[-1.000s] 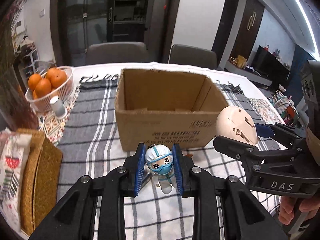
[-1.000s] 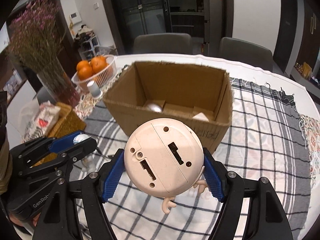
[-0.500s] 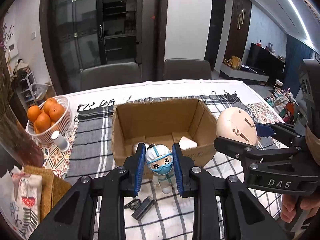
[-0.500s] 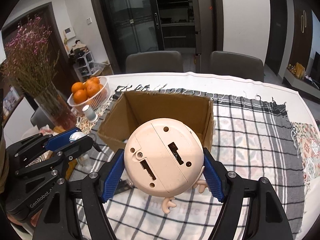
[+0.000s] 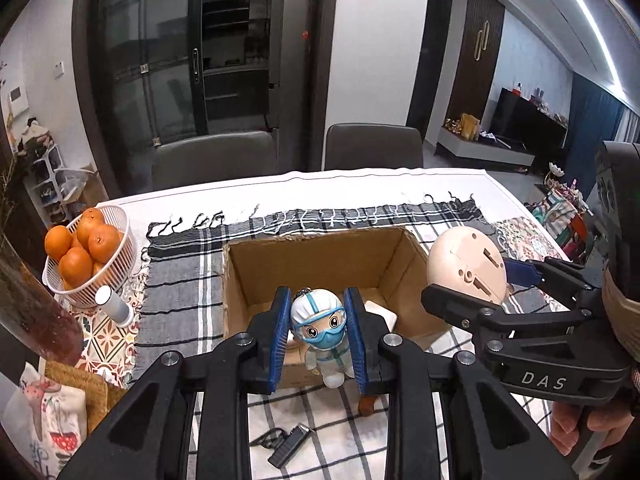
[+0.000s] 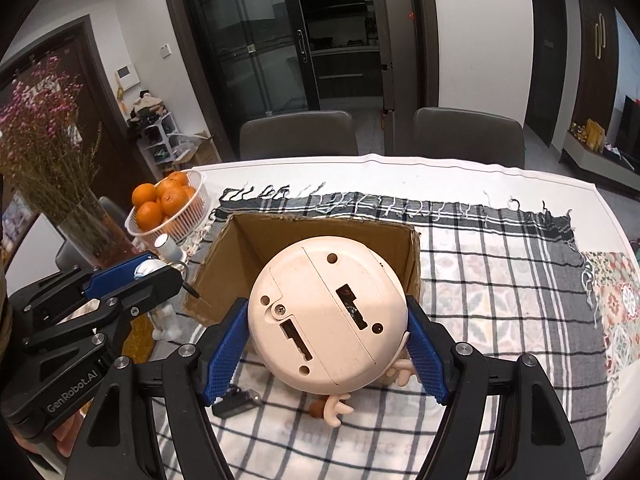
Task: Organize rigid objects
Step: 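Carry the beige gadget and figurine into the box and open both grippers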
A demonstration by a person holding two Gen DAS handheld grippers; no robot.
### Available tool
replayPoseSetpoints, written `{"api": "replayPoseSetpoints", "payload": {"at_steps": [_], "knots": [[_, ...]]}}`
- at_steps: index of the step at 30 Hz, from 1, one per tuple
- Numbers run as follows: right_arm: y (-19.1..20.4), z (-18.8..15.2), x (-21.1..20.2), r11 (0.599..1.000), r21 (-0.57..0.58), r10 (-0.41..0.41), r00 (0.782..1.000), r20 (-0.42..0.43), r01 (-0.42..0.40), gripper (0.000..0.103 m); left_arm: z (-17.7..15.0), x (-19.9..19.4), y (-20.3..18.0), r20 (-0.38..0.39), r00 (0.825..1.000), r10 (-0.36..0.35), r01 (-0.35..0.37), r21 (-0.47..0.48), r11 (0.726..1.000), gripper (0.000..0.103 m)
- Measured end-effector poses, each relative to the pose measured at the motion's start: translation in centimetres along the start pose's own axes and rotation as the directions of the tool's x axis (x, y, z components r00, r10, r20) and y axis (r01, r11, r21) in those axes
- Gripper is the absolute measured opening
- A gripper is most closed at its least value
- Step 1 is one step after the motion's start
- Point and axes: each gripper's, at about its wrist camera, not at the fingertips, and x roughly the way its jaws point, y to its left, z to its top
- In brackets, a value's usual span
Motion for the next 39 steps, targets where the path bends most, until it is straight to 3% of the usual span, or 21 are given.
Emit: {"api": "replayPoseSetpoints", "payload": {"at_steps": [17, 34, 39], "knots": [[-0.7, 2.2, 6.8, 1.000, -0.005, -0.022, 0.993, -0.112, 0.022, 0.075, 0.8, 6.4, 2.8, -0.111, 0.994, -0.005, 0.003, -0.021, 1.000, 0.027], [-1.9, 1.4, 13.7, 1.000, -0.014, -0.008, 0.963, -0.271, 0.004, 0.075, -0.7, 12.9, 3.2, -0.294, 0.955, -0.037, 0.038, -0.003, 0.999, 0.027], [-1.4, 1.2, 13.8, 0.999, -0.044, -0.028, 0.966, -0.257, 0.018, 0.075, -1.4, 13.5, 3.4, -0.316, 0.948, -0.035, 0.032, -0.015, 0.999, 0.033]]}}
